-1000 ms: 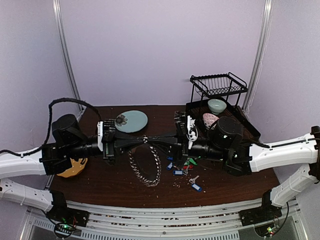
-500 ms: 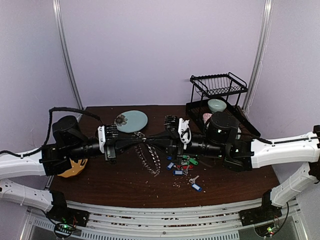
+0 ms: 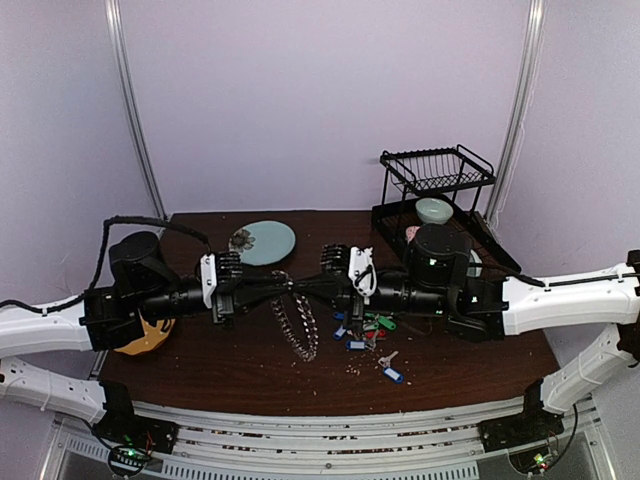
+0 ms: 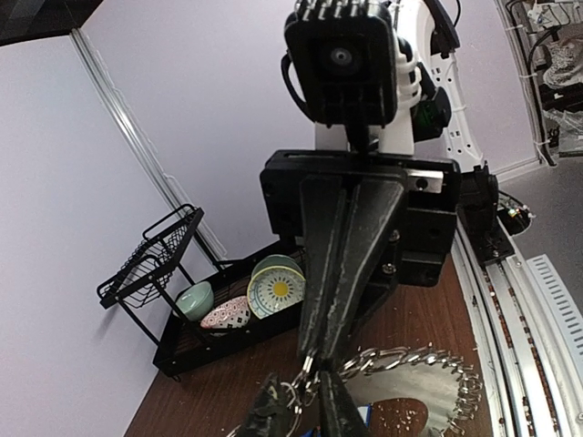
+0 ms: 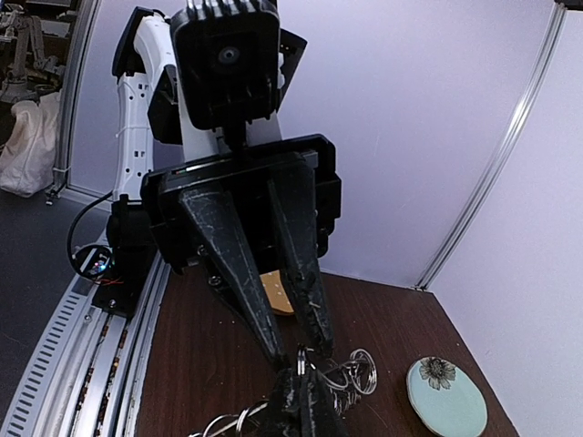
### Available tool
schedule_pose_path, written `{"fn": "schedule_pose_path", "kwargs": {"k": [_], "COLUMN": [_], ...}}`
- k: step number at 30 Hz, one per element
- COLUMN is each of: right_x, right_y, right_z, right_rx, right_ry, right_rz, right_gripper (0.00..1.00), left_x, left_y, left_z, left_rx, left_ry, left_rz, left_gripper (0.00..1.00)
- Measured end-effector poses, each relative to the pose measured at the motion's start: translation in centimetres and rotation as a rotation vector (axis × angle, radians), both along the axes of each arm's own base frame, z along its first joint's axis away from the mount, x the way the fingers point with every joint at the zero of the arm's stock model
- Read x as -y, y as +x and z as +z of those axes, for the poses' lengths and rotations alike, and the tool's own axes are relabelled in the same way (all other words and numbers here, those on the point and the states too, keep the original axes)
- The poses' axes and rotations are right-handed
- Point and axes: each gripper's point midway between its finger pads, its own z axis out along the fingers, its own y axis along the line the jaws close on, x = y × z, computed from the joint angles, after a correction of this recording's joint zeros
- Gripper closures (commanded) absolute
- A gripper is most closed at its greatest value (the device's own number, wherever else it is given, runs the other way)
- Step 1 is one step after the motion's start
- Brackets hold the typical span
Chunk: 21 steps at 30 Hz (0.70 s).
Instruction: Put the keys on the keyring
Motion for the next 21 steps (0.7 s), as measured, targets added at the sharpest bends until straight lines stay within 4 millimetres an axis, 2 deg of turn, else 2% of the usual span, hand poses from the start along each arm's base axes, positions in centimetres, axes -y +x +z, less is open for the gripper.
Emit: {"fn": "schedule_pose_path", "kwargs": {"k": [7,10,12,21], "right_x": [0.16,0.21,0.28,0.45], "right_y": [-0.22,-0.33,-0.35,-0.35], "right_z": [0.14,0.24,0.27,0.26], "right_rx": [0.018,0.019,0.018,0.019], "right_ry": [-0.005,-0.003,-0.004,-0.006], "right_rz": [0.009,0.013,0.013,0.012], "right_gripper": [1.00,1.00,1.00,1.00], "left_x": [0.50,0.53,0.59,0.62], "left_y": [0.64,0.76,0.80,0.71], "left_z": [-0.43,-0.53,-0.58,-0.50], "left_rx": [-0.031,-0.036,-0.040,-0.028], "left_ry": [0.027,0.034,0.039,0.046], "left_rz": [0.018,0.023,0.023,0.017], "left_gripper": [0.85,0.96,1.00,1.00]}}
